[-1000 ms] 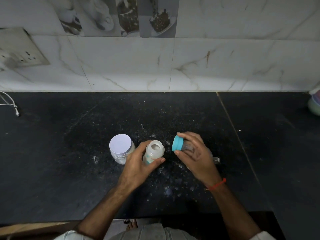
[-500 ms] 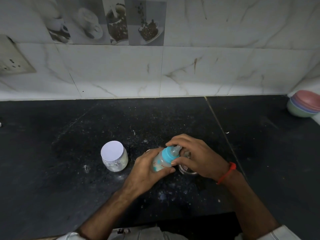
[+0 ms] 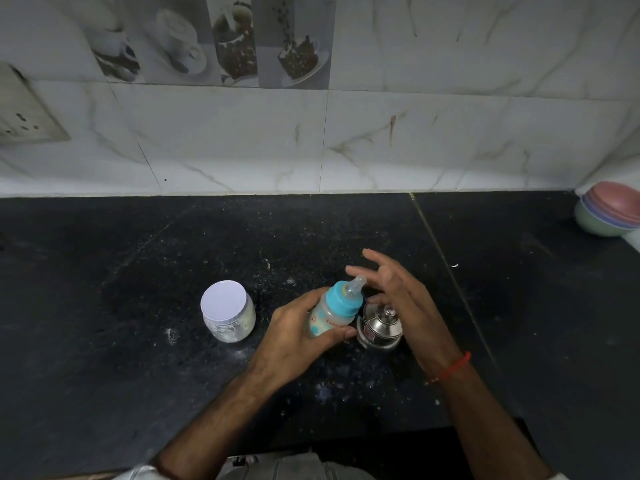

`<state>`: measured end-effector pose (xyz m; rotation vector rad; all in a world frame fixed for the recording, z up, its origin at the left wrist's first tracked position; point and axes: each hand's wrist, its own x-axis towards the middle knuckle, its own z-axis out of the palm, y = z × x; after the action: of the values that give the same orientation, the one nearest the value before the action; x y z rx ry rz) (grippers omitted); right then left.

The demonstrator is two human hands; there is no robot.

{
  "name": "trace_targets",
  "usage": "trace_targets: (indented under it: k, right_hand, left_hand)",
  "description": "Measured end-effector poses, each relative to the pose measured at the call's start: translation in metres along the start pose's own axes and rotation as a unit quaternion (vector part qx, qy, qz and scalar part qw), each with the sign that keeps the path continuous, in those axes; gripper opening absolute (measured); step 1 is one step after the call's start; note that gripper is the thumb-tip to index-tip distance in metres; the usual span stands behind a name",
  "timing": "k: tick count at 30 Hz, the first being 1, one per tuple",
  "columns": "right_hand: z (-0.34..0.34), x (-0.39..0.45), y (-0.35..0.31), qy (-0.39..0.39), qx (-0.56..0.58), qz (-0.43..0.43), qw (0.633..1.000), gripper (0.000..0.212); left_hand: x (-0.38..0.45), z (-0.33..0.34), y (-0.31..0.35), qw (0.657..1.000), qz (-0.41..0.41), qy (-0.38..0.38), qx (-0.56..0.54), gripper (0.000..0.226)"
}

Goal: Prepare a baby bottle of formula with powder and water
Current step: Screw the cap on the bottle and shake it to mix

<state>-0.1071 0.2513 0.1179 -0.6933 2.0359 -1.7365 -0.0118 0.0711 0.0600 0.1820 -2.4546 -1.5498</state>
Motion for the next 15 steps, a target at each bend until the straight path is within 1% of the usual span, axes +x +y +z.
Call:
trace_targets:
  k: [2,3,6,9,10,11,13,14,15]
  right_hand:
    - [0.003,-0.007,0.000,-0.026,0.028,0.024,0.999,0.059]
    - [0.004,-0.010,0.000,-0.017,0.041,0.020,0.999,0.053]
    - [0.006,-0.020,0.001,0.051,0.082,-0.023,0.995,0.028]
    - [0.007,-0.025,0.004,0.088,0.074,-0.046,0.992,0.012]
    - [0.007,-0.023,0.005,0.086,0.069,-0.043,0.993,0.017]
    - [0.006,-0.021,0.006,0.073,0.069,-0.035,0.994,0.029]
    - [0.006,-0.015,0.006,0.019,0.064,-0.022,0.998,0.055]
    - [0.006,-0.012,0.006,-0.016,0.067,-0.018,0.997,0.063]
    - [0.007,-0.011,0.006,-0.043,0.080,-0.013,0.996,0.066]
  left_hand:
    - [0.000,-0.002,0.001,1.000,-0.008,0.008,-0.009,0.065]
    - [0.000,-0.003,0.001,1.000,-0.013,0.014,-0.015,0.064]
    - [0.002,-0.007,-0.002,0.997,-0.043,0.045,-0.046,0.064]
    - [0.004,-0.012,-0.004,0.997,-0.046,0.042,-0.048,0.065]
    - [0.004,-0.012,-0.003,0.998,-0.039,0.034,-0.040,0.065]
    - [0.004,-0.012,-0.001,0.999,-0.032,0.026,-0.032,0.065]
    - [0.003,-0.009,0.003,0.999,-0.017,0.003,-0.029,0.065]
    - [0.001,-0.006,0.003,0.999,-0.012,-0.011,-0.035,0.066]
    - [-0.001,-0.003,0.004,0.999,-0.011,-0.022,-0.047,0.066]
